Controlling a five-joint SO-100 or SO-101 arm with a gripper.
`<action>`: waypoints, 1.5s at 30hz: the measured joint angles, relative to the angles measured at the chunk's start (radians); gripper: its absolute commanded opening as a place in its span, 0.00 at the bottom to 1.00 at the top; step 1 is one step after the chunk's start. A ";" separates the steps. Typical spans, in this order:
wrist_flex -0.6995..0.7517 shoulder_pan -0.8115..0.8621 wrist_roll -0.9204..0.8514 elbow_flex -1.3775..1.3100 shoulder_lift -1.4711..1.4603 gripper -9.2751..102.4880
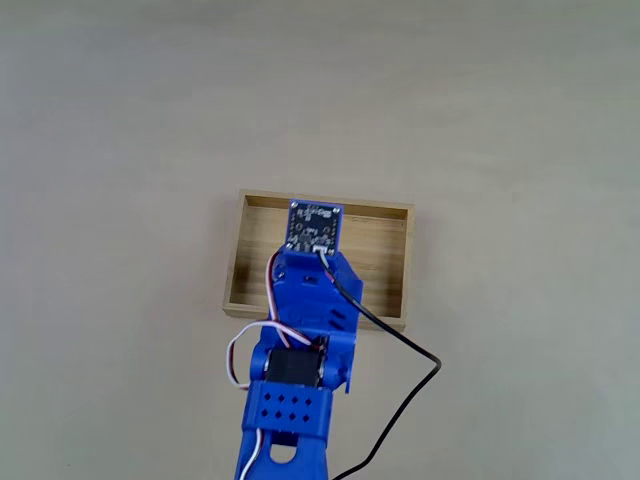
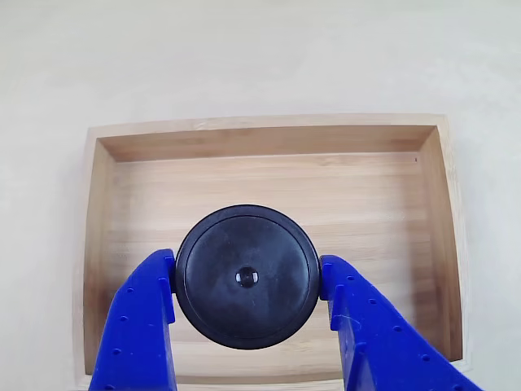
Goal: Place the black cylinder in the wooden box then return to rest.
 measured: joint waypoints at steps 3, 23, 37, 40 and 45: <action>-0.011 0.005 0.002 -0.032 0.051 0.26; -0.060 0.006 0.017 -0.078 0.245 0.26; -0.086 0.006 0.048 -0.078 0.278 0.27; -0.091 0.006 0.051 -0.078 0.282 0.27; -0.091 0.006 0.051 -0.078 0.282 0.30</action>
